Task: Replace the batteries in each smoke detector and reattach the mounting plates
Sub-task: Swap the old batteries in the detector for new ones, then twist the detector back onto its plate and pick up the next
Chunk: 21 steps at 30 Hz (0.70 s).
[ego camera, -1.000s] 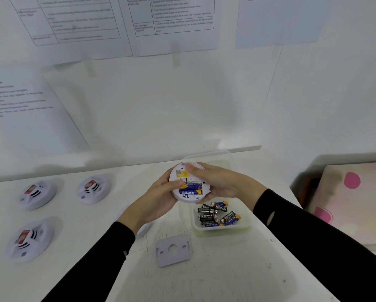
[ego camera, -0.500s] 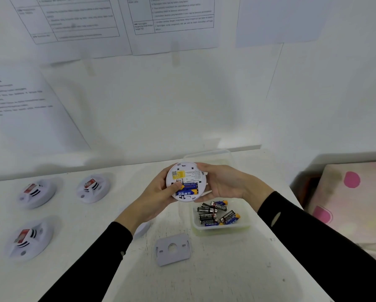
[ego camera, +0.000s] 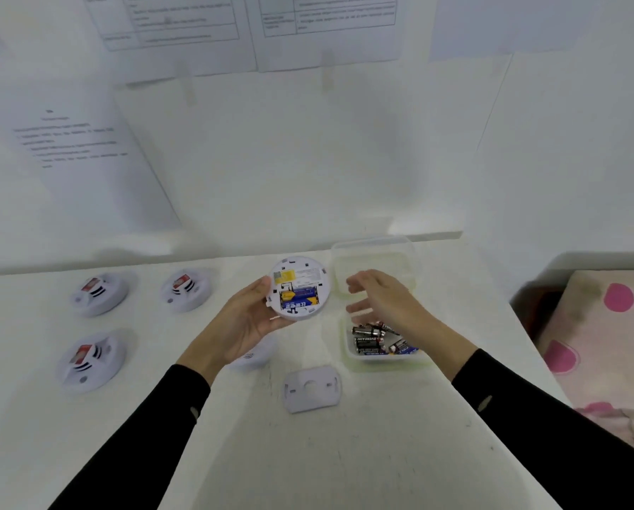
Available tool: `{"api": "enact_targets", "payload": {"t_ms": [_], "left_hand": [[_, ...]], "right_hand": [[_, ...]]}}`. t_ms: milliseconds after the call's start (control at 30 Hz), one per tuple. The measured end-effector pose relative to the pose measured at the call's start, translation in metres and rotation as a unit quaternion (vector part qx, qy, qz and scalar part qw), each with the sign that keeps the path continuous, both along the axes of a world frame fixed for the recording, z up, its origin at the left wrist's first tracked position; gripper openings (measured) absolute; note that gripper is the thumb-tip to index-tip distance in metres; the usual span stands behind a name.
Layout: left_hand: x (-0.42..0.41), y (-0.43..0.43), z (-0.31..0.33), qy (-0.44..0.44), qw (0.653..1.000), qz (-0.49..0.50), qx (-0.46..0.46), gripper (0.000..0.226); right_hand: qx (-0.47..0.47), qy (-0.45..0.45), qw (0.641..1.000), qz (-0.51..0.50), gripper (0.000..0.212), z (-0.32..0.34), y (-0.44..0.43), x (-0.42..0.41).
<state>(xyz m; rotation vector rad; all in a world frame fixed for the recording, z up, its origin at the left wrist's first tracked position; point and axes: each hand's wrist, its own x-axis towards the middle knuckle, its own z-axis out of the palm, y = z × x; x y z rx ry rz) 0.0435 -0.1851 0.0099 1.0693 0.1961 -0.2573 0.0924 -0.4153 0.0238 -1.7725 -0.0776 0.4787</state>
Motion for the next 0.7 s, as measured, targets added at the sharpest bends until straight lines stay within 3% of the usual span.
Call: {"api": "enact_targets", "payload": {"t_ms": [67,167,233,400,533,700], "left_hand": [[-0.007,0.013,0.0,-0.008,0.999,0.031,0.001,0.043],[-0.018,0.023,-0.001,-0.021,0.999,0.039,0.014,0.042],[-0.024,0.026,-0.002,-0.023,0.999,0.041,0.024,0.041],[-0.039,0.027,-0.004,-0.018,0.998,0.051,0.026,0.042],[-0.047,0.028,-0.005,-0.026,0.998,0.05,0.015,0.041],[-0.052,0.034,-0.005,-0.031,0.998,0.05,0.017,0.047]], "right_hand": [[-0.047,-0.118,0.992,0.023,0.017,-0.021,0.004,-0.024],[-0.152,-0.256,0.922,0.246,0.016,-0.055,0.014,-0.061],[-0.204,-0.297,0.875,0.323,0.025,-0.075,0.023,-0.071],[-0.284,-0.327,0.834,0.342,0.042,-0.097,0.029,-0.072],[-0.27,-0.338,0.84,0.328,0.038,-0.099,0.025,-0.073],[-0.126,-0.426,0.862,0.246,0.036,-0.059,0.017,-0.089]]}}
